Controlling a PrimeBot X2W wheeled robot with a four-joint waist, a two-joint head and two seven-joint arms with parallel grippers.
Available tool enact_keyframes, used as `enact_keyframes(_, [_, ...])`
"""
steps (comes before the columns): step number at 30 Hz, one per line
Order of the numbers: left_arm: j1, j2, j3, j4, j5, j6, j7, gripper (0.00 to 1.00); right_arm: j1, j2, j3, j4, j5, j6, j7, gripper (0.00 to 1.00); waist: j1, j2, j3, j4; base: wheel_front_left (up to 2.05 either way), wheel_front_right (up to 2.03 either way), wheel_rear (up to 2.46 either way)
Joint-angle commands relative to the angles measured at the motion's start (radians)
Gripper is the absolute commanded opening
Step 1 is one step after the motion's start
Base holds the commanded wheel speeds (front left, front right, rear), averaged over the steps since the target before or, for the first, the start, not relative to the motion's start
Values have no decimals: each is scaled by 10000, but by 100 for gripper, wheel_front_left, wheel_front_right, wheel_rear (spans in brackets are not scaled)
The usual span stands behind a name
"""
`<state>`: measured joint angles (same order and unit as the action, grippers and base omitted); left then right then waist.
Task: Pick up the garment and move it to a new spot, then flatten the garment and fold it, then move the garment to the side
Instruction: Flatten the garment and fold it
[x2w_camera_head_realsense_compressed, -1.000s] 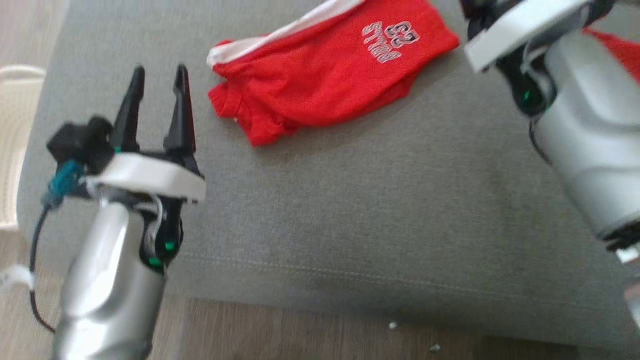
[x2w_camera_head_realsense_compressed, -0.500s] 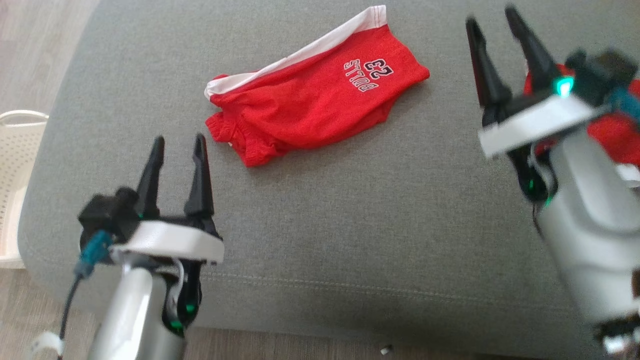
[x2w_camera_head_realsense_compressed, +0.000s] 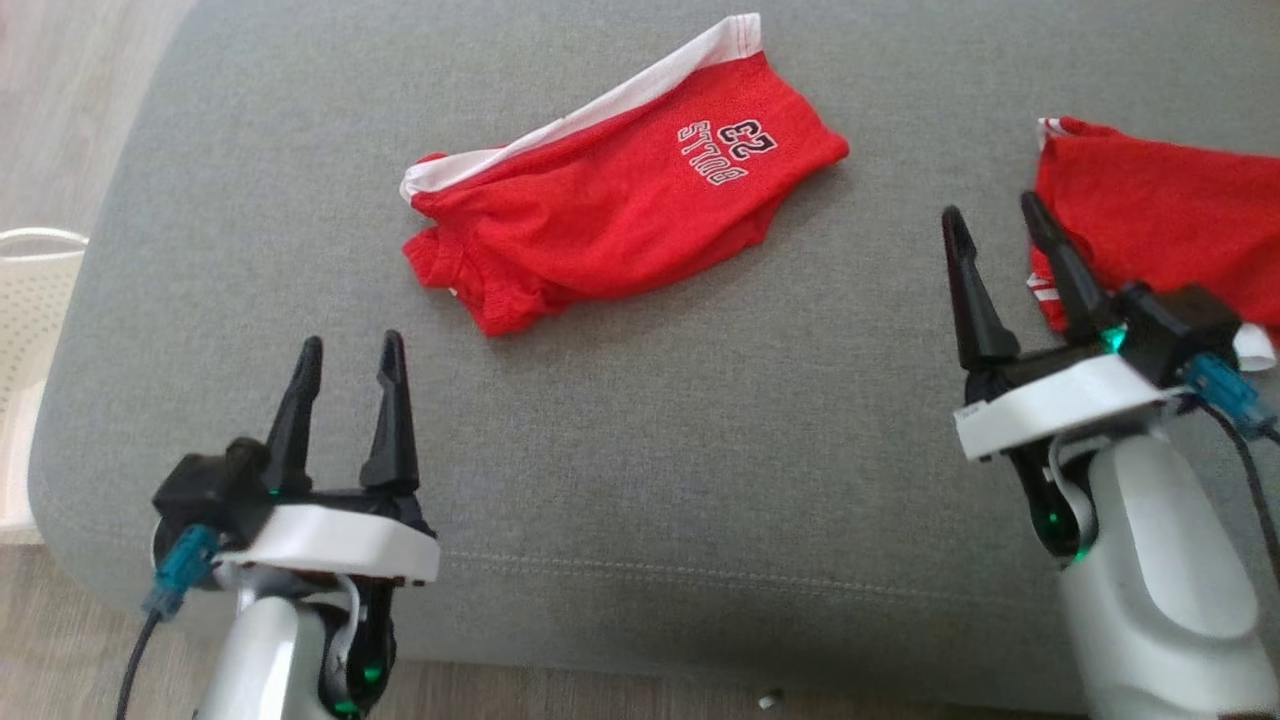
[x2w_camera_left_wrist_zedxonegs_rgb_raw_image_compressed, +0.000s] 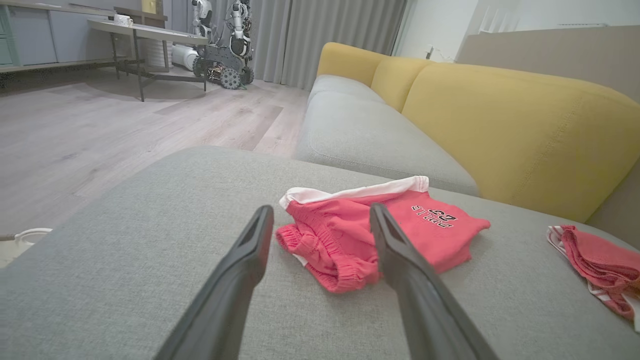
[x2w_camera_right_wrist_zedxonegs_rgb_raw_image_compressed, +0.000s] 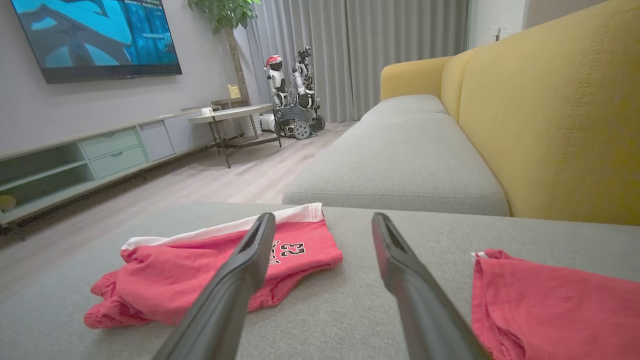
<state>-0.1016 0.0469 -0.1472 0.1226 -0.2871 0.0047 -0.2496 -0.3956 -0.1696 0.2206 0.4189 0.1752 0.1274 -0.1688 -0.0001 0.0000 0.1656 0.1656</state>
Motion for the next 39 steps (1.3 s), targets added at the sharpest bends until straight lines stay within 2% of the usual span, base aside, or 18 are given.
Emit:
enact_keyframes(1, [-224, 42, 362, -422, -38, 34, -122, 100, -19, 170, 102, -500, -147, 33, 59, 100, 1, 0, -8, 25, 0, 0, 0])
enact_keyframes(7, [-286, 36, 174, -520, -137, 114, -122, 100, 244, 387, -26, -1111, -485, 33, 523, 100, 1, 0, 22, 67, 0, 0, 0])
enact_keyframes(11, [-393, 35, 73, -507, -184, 98, -122, 100, 272, 535, -265, -1100, -302, 33, 1039, 100, 1, 0, 155, 253, 0, 0, 0])
enact_keyframes(18, [-600, 35, -147, -524, -409, 151, -122, 100, -405, 1000, -1010, -692, 1819, 33, 2709, 100, 1, 0, 805, 791, 0, 0, 0])
enact_keyframes(23, [-815, 34, -392, -464, -577, 154, -122, 100, -1243, 1127, -1842, 143, 3147, 33, 4244, 100, 1, 0, 1309, 1289, 0, 0, 0])
enact_keyframes(29, [-988, 34, -708, -261, -646, 310, -122, 100, -2267, 1176, -3030, 1250, 3841, 33, 5453, 100, 1, 0, 1672, 1828, 0, 0, 0])
enact_keyframes(34, [-1003, 34, -1183, -106, -841, 467, -122, 100, -3114, 1189, -3656, 2275, 4450, 33, 6297, 100, 1, 0, 1881, 2225, 0, 0, 0])
enact_keyframes(39, [-990, 34, -1539, 121, -1019, 628, -122, 100, -3819, 1191, -4198, 3391, 4930, 33, 6593, 100, 1, 0, 2003, 2487, 0, 0, 0])
